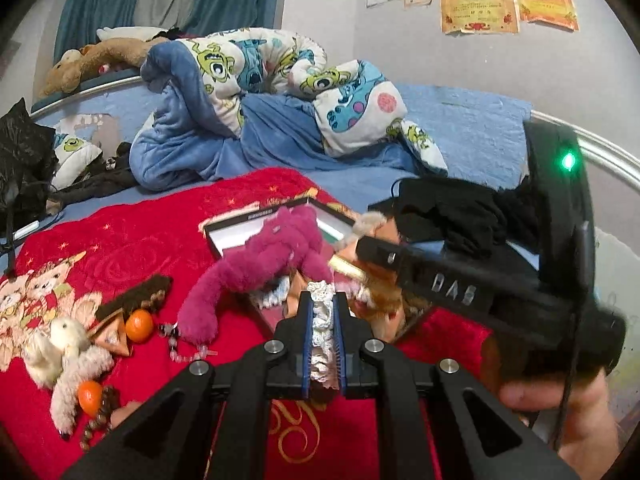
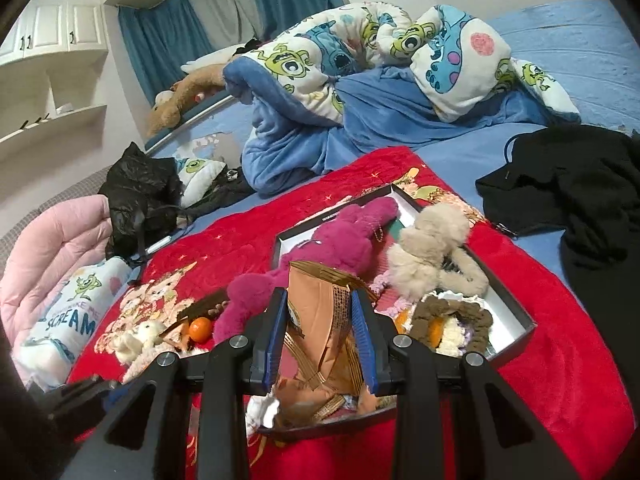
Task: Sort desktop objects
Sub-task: 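Carry the snack packet in the right tool and the scrunchie in the left tool to the black tray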
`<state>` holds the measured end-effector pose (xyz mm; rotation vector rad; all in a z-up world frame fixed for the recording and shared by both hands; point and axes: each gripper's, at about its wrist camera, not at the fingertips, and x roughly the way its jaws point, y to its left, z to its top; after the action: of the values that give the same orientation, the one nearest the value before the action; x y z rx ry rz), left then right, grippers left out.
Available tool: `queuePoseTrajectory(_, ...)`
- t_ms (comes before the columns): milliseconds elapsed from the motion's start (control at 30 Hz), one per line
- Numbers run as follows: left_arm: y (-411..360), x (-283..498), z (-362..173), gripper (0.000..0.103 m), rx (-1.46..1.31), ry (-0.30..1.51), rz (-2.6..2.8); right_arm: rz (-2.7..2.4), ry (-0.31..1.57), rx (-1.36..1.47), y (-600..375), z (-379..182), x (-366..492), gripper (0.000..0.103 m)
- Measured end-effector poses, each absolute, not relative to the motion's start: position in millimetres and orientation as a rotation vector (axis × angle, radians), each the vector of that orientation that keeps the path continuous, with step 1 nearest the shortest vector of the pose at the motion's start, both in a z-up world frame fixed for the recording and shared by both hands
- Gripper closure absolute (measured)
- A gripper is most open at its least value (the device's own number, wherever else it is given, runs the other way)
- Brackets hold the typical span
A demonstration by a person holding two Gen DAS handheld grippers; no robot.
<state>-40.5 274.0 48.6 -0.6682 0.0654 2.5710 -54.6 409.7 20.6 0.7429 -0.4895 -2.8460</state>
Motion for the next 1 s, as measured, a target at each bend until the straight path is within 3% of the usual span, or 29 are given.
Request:
queuePoseTrajectory(300, 288.0, -73.1, 57.2, 0.093, -0.628, 0.056, 2.606, -2.837, -0.622, 0.713, 423.9, 22.0, -71.3, 0.072)
queuePoseTrajectory(1000, 331.3, -138.1, 18.2, 0.093, -0.644, 0.031, 2.559, -2.913, -0.649, 0.782, 458.5, 9.9, -99.5, 0.072)
